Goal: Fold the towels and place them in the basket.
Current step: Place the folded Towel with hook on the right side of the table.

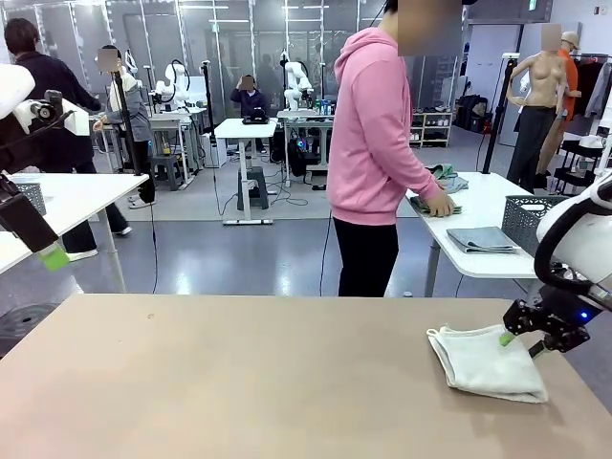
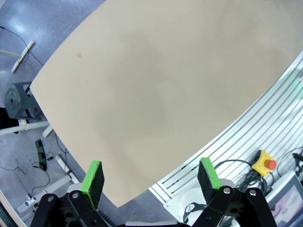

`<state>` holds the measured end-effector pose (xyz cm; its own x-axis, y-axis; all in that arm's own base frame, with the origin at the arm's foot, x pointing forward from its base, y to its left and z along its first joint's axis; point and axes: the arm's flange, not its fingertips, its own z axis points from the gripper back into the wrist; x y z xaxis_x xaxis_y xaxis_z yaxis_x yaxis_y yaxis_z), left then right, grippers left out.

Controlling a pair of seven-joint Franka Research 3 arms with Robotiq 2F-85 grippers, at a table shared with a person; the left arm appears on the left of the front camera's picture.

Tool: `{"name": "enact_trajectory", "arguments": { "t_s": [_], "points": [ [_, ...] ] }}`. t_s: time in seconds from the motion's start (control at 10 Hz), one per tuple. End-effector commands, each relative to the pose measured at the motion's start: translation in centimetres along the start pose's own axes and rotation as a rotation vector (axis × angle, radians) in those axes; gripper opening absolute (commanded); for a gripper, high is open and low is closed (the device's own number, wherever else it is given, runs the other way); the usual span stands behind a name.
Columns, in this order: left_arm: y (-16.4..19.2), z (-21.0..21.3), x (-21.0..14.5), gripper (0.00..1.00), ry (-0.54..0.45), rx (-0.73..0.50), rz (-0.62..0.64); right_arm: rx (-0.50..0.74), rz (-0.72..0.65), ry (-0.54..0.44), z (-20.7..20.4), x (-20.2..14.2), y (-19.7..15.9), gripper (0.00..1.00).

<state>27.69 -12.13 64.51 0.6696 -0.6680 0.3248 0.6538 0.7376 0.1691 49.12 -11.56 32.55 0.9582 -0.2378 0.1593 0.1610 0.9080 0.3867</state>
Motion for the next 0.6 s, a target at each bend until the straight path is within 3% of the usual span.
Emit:
{"name": "enact_trajectory", "arguments": {
  "t_s": [0.0, 0.2, 0.3, 0.5],
  "points": [
    [0.0, 0.2, 0.1, 1.0, 0.004, 0.018, 0.003, -0.082, 0.002, -0.022, 1.2, -1.1, 1.6, 0.83],
    [0.0, 0.2, 0.1, 1.0, 0.004, 0.018, 0.003, -0.115, 0.07, -0.041, 2.3, -1.2, 3.4, 1.0],
    [0.0, 0.2, 0.1, 1.0, 0.004, 0.018, 0.003, -0.109, 0.085, -0.011, 2.0, -0.7, 4.0, 1.0],
    [0.0, 0.2, 0.1, 1.0, 0.004, 0.018, 0.003, -0.072, 0.057, -0.024, 1.8, -0.6, 1.9, 1.0]
  ]
}}
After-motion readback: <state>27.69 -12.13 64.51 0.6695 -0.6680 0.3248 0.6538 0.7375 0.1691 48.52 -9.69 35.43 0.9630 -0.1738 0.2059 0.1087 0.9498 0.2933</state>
